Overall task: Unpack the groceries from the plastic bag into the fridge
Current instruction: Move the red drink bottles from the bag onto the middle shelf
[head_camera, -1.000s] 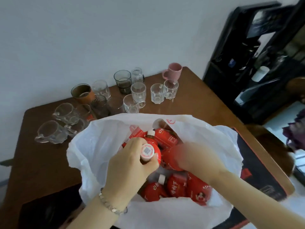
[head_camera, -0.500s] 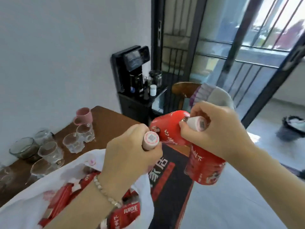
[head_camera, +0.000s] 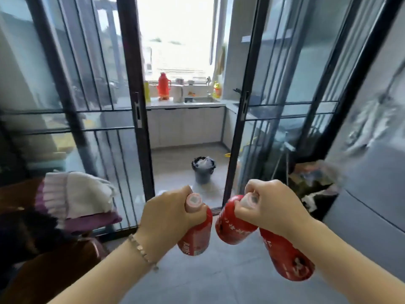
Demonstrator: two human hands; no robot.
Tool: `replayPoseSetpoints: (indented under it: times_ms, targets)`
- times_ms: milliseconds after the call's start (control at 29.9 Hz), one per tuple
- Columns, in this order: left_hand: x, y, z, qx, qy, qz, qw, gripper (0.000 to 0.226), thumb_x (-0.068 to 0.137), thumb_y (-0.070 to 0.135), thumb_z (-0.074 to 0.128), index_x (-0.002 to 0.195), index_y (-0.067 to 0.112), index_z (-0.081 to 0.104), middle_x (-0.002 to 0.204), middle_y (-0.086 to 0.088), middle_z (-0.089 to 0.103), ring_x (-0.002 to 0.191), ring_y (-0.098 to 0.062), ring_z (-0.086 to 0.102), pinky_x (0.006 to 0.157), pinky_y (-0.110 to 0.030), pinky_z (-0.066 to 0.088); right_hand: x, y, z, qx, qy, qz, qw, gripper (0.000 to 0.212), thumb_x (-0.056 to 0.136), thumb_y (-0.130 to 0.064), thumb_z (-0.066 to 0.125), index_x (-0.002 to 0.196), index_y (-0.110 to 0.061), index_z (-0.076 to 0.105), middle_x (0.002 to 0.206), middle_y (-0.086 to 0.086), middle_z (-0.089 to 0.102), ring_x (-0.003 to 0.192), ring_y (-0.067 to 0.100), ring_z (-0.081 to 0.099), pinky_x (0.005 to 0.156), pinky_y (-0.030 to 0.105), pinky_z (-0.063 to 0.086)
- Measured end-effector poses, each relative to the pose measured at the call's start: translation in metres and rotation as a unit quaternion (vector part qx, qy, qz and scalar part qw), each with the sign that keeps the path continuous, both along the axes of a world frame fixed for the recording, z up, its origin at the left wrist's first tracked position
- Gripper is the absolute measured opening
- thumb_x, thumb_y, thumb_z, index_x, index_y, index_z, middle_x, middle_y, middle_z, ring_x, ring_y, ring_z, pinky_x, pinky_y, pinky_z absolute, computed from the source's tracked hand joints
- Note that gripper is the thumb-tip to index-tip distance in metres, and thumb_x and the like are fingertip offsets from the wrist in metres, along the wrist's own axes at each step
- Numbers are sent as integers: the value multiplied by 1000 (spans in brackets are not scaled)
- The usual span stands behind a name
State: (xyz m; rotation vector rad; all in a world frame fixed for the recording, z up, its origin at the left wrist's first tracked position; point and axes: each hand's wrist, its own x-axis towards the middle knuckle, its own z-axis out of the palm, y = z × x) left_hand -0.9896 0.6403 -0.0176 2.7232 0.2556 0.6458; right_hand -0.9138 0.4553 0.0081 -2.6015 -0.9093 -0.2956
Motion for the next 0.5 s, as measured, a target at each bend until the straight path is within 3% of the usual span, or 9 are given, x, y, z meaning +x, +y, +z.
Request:
replayPoseSetpoints:
  times_ms: [67, 167, 401, 501]
  targets:
    - [63, -36, 5, -18, 4, -38, 999, 31, 77, 54, 56, 80, 23, 53, 75, 9, 57, 69, -11, 49, 50, -11, 25, 48, -44, 5, -8, -12, -43, 999, 23, 75, -35, 61, 74, -13, 61, 57, -1, 54, 53, 15, 50, 46, 14, 24]
    - [152, -81, 11, -66, 13, -100, 993, 31, 76, 54, 59, 73, 25, 51, 70, 8, 56, 66, -11, 50, 51, -17, 32, 114, -102, 12, -9, -29, -114, 993, 26, 73, -38, 62, 69, -13, 58, 62, 2, 59, 65, 23, 58, 47, 21, 29]
    - [353, -170, 30, -93, -7, -229, 969, 37, 76, 54, 61, 69, 19, 53, 65, 5, 58, 61, -7, 53, 50, -25, 37, 253, -203, 29, 12, -27, -277, 960, 32, 71, -47, 65, 73, -16, 58, 74, 1, 63, 77, 23, 60, 60, 27, 37]
    - [436, -209, 51, -116, -13, -306, 945, 32, 77, 49, 63, 71, 19, 56, 67, 4, 62, 66, -13, 59, 61, -32, 49, 309, -241, 44, 26, -35, -334, 941, 33, 72, -50, 65, 71, -18, 57, 75, 0, 64, 76, 21, 60, 60, 29, 42]
